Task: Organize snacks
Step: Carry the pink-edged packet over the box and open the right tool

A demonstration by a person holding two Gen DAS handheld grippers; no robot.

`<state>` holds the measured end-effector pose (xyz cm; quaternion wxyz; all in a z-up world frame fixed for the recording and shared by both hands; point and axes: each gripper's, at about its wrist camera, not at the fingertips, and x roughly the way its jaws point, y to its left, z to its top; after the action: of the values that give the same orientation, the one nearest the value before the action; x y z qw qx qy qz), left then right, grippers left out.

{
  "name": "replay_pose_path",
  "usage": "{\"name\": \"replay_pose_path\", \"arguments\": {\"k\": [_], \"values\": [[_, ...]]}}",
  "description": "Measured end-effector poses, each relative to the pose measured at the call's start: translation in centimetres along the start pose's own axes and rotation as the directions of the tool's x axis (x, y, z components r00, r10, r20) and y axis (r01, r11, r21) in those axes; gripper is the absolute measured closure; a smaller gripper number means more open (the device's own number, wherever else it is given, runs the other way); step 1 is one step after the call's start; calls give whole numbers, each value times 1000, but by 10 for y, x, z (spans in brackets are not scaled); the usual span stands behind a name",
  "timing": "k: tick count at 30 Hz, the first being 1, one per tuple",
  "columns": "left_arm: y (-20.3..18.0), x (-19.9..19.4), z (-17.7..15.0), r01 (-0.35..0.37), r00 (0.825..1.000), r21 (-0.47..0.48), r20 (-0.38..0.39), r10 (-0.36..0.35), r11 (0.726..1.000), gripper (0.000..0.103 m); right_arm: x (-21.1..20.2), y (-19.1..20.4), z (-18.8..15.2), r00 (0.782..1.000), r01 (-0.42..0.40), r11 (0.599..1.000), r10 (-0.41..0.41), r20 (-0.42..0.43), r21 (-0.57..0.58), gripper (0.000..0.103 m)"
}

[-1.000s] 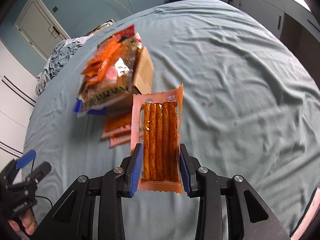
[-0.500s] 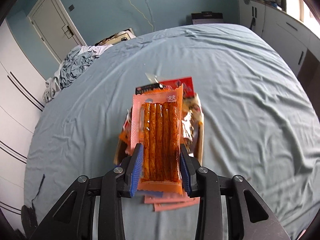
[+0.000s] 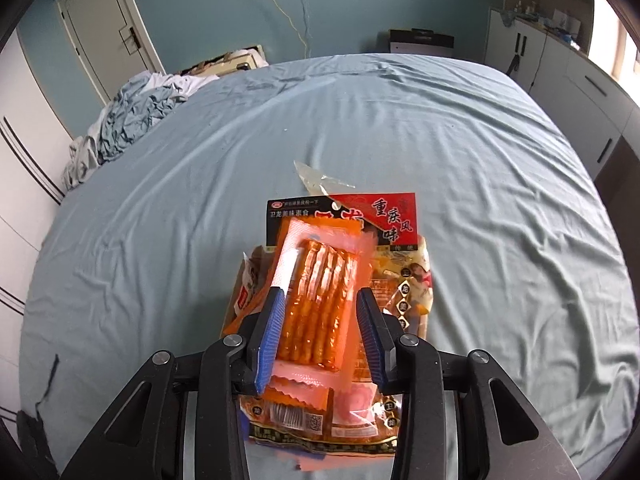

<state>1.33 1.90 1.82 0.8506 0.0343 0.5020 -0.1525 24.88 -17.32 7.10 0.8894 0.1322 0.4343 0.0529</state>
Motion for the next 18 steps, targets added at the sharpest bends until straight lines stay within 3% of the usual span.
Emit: {"name": "replay_pose_path", "arguments": {"k": [3,8,12,15,18], "values": [[1,1,0,-9,1000,-7,5,9,1000,19,-10,-14,-4,996,-81,996,80,25,42,54],[5,4,1,-25,1000,-25,-2,24,999,19,-45,-51,-25,994,-81,992,73,81,98,37],[6,8,-1,-36,999,-37,-12,35,999,19,-81,-95,-82,995,40,990,-51,80,134,31],[4,10,-2,-38,999,-35,-15,38,999,19,-89,-118,-141,997,50,990,-57,51,129,29],[1,15,-3,-37,999,-26,-27,36,999,19,-76,-130,-199,998,57,993,-53,-45,106,29]]}}
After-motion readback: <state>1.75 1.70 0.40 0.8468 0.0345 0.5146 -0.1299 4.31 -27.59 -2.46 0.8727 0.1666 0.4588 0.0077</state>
